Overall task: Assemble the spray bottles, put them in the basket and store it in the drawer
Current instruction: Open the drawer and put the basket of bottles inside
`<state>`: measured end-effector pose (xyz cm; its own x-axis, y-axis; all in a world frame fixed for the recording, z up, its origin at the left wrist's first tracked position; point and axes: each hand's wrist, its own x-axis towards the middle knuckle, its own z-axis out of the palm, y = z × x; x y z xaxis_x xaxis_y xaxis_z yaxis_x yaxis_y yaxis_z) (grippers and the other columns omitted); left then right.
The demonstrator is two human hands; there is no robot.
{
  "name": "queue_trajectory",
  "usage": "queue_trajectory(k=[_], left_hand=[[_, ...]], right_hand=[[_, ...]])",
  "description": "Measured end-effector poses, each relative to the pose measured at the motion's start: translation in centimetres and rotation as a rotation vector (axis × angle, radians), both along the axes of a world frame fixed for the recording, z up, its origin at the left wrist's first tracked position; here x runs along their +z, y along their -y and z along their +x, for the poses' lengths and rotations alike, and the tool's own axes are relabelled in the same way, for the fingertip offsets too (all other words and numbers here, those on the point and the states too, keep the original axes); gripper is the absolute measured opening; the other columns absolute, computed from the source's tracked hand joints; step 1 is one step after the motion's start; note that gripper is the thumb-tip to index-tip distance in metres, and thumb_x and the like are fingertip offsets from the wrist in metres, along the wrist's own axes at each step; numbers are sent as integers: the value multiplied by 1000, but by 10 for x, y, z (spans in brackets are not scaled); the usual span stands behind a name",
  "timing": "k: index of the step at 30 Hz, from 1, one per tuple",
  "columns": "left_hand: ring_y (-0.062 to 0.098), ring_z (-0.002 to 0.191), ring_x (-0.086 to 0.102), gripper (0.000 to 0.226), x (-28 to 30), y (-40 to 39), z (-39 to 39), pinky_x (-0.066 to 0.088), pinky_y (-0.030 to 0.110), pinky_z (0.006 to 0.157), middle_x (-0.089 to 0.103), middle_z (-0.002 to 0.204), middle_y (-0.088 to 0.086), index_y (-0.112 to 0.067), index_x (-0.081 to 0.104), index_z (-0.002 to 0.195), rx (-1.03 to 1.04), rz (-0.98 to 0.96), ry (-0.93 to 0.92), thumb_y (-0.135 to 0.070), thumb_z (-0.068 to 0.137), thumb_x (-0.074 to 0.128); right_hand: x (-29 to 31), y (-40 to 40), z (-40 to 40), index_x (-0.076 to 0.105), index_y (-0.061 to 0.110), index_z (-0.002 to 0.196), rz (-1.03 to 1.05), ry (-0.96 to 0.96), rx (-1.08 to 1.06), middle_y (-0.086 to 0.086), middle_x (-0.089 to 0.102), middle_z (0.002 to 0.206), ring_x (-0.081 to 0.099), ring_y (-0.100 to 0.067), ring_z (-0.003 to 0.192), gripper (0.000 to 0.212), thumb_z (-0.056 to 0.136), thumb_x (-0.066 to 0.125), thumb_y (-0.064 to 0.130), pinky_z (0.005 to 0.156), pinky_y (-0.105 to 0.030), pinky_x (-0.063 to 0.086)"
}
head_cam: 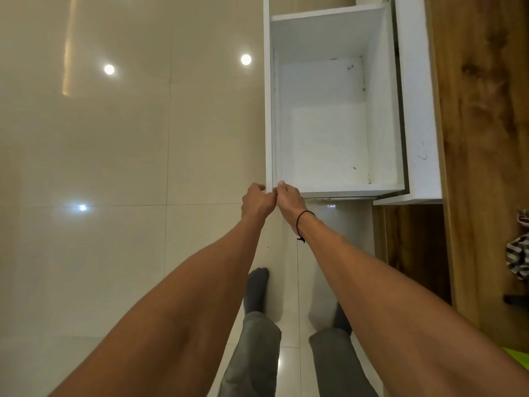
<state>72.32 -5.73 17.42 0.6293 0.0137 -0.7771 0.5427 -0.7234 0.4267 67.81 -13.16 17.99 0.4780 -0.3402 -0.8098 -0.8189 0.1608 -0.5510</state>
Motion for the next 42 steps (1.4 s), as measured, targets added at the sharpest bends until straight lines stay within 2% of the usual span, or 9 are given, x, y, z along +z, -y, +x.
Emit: queue_trajectory(k=[2, 7, 10, 12, 17, 21, 25, 35, 42], left_hand=[[34, 113, 68, 56, 13, 5, 1, 58, 48, 100, 64, 134, 10, -16, 53, 144, -36, 71, 17, -33, 92, 65], [34, 100, 73, 36, 51, 20, 5, 61, 46, 94, 72, 115, 7, -15, 65, 123, -48, 72, 95, -29, 91, 58], [32, 94, 76, 12, 73, 26, 1, 63, 48, 92, 72, 96, 5, -16, 65, 89, -73, -21, 94, -24, 90, 56], [31, 91, 77, 14, 87, 29, -4, 64, 48, 91, 73, 91, 7, -19, 59, 76, -95, -85, 72, -23, 89, 56], [24, 83, 75, 13, 119, 33, -39, 65, 38, 83, 76, 105, 11, -18, 61, 84, -206, -150, 18, -26, 93, 57], [23, 85, 73, 27, 132, 35, -90, 59, 31, 71, 75, 106, 13, -8, 66, 114, -276, -172, -56, -27, 98, 56], [21, 83, 72, 31, 131, 36, -146, 56, 29, 65, 76, 107, 17, -3, 68, 116, -312, -230, -106, -27, 100, 56], [21, 84, 72, 30, 143, 45, -303, 61, 33, 73, 76, 108, 14, -10, 64, 127, -255, -278, -158, -28, 105, 55], [22, 86, 72, 31, 218, 56, -409, 62, 40, 83, 75, 111, 16, -7, 59, 127, -273, -315, -180, -28, 105, 53]], right_hand=[[10, 5, 4, 65, 8, 127, -31, 11, -27, -12, 66, 126, 59, -29, 119, 52, 109, 25, 38, 106, -43, 46], [41, 19, 6, 64, 9, 113, -116, 43, -106, -4, 61, 99, 55, -26, 96, 38, 105, 35, 32, 80, -34, 40], [66, 27, -3, 62, 11, 110, -139, 49, -179, 0, 58, 91, 55, -25, 94, 32, 104, 37, 29, 77, -34, 40], [84, 32, -14, 62, 11, 109, -153, 55, -230, 1, 57, 88, 55, -26, 93, 30, 103, 38, 28, 79, -37, 44], [125, 35, -62, 61, 13, 110, -144, 35, -348, 5, 55, 85, 56, -27, 95, 28, 101, 39, 28, 92, -48, 53], [143, 31, -111, 60, 12, 107, -174, 43, -437, -1, 58, 88, 54, -24, 86, 26, 101, 39, 26, 76, -40, 48], [149, 29, -164, 60, 13, 99, -196, 38, -469, -1, 58, 86, 53, -22, 79, 25, 100, 39, 27, 72, -38, 46], [175, 47, -326, 63, 7, 101, -307, 63, -438, -1, 59, 84, 52, -17, 72, 30, 101, 42, 29, 57, -28, 34], [246, 61, -421, 63, 9, 100, -321, 26, -414, -16, 69, 113, 58, -31, 95, 27, 102, 45, 29, 75, -32, 33]])
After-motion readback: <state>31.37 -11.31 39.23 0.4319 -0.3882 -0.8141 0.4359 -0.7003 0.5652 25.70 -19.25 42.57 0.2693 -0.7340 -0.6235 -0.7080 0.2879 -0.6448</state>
